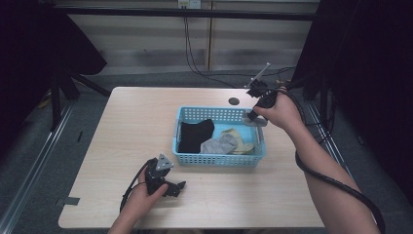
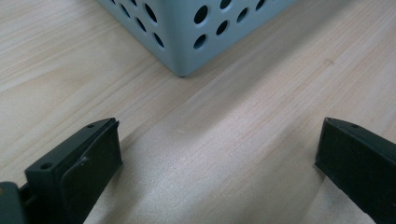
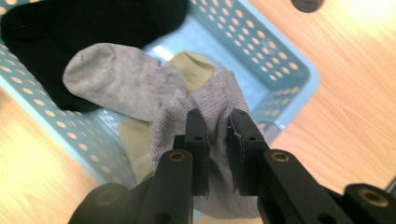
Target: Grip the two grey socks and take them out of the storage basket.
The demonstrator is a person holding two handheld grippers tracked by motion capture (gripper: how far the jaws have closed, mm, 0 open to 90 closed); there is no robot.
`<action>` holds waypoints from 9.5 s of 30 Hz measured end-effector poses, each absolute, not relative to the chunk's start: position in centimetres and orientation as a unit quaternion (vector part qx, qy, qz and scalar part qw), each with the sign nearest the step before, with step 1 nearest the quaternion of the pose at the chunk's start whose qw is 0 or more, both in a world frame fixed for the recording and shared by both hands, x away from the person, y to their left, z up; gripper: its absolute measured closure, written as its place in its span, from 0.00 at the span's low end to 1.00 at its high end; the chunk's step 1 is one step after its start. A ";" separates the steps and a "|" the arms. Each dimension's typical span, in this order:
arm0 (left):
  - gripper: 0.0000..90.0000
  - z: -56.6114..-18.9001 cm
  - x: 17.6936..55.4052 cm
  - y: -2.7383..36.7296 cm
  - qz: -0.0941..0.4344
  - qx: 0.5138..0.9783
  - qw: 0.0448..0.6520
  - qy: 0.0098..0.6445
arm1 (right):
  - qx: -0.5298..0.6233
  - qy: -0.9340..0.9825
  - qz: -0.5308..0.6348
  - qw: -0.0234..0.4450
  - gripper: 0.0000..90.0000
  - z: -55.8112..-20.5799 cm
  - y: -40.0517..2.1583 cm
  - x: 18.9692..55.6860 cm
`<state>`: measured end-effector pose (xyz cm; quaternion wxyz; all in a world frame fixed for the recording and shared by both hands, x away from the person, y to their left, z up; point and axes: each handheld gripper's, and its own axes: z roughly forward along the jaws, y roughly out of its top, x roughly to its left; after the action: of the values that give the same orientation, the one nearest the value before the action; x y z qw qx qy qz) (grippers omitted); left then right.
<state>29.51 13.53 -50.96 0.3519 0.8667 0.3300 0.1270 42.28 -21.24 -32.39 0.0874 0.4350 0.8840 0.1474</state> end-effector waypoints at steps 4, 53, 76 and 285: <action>0.00 -51.0 29.5 13.5 0.127 0.867 0.351 0.329 | 0.443 0.880 0.147 0.087 0.88 -32.4 -22.7 42.2; 0.00 -51.0 29.5 13.5 0.127 0.865 0.354 0.333 | 0.505 0.848 0.127 0.097 0.87 -37.7 -30.6 41.7; 0.00 -51.0 29.5 13.5 0.127 0.865 0.354 0.333 | 0.505 0.847 0.133 0.098 0.42 -37.9 -29.7 40.3; 0.00 -51.0 29.6 13.5 0.127 0.865 0.353 0.333 | 0.511 0.843 0.131 0.105 0.99 -29.8 -32.6 42.3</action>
<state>29.55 13.46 -50.99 0.3534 0.8649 0.3329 0.1274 42.29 -32.62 -29.84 0.1048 0.5106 0.8432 0.1314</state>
